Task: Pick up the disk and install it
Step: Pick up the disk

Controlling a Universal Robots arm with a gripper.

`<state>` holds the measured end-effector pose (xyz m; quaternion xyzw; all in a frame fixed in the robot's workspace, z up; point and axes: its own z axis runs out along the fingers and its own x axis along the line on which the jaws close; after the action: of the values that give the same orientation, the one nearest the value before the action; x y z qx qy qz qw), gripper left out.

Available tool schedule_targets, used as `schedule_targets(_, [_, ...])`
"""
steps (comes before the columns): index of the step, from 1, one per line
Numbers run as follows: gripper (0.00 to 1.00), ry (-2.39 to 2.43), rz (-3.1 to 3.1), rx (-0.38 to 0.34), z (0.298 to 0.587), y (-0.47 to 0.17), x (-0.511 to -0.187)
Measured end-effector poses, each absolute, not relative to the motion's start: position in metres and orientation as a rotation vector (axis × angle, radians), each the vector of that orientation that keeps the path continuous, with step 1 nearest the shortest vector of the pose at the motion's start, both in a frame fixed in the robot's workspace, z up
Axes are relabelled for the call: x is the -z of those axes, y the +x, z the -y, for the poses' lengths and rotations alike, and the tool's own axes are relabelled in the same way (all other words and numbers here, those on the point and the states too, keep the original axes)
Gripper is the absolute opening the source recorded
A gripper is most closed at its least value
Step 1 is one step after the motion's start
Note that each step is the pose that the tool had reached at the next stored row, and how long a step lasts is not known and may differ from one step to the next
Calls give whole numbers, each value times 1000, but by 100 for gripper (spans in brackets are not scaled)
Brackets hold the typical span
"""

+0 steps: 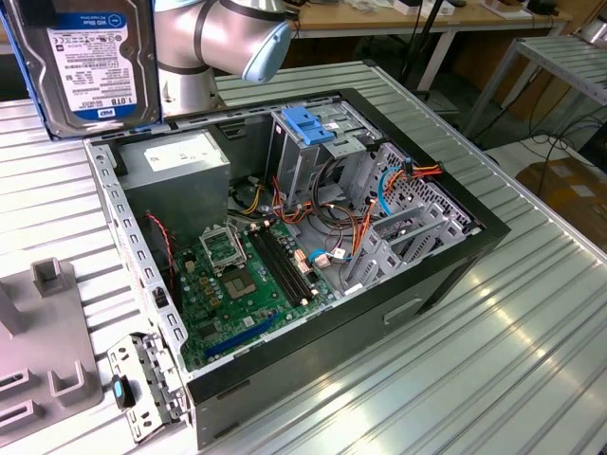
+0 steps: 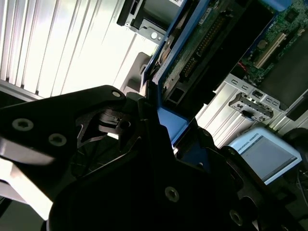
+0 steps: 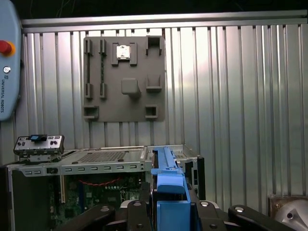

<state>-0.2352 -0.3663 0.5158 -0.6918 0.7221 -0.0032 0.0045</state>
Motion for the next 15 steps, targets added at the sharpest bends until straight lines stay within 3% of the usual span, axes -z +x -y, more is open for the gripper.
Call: schedule_targets(15, [37,-2167,-2262,10,366,-221,-516])
